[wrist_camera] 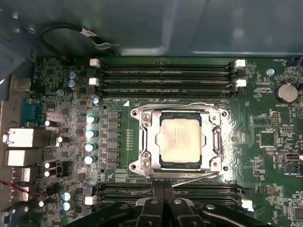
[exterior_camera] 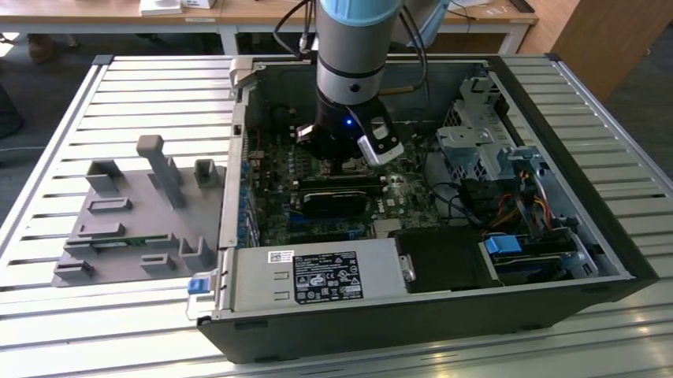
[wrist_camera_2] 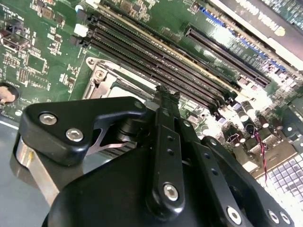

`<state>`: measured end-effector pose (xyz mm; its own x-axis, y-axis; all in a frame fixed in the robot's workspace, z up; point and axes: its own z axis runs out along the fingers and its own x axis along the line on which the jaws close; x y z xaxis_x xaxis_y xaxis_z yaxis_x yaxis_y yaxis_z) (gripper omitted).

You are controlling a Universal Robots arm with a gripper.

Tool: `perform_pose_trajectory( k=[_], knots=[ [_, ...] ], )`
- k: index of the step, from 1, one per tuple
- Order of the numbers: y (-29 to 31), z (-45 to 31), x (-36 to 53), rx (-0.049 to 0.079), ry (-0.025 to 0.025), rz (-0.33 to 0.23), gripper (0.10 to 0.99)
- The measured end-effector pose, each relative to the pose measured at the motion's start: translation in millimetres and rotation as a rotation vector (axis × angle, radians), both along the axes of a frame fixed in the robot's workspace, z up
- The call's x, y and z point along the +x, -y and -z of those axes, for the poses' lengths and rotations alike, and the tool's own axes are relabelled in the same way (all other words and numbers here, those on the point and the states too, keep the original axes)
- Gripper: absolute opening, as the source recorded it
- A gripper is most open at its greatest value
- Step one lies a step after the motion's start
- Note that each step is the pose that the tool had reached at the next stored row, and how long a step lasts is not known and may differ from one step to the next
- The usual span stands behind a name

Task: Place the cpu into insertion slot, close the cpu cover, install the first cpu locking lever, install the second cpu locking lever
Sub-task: 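Install the second cpu locking lever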

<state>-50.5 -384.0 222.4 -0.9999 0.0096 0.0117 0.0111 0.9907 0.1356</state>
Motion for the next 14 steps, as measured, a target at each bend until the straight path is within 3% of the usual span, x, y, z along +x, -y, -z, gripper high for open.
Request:
perform_pose_trajectory(
  k=[5,10,14],
  knots=[
    [5.6,0.1,-1.5,0.034,0.0001,0.0,0.106],
    [11.1,1.0,-5.4,0.043,0.0,0.0,0.106],
    [11.5,4.8,-6.1,0.043,0.0,0.0,0.106]
  ],
)
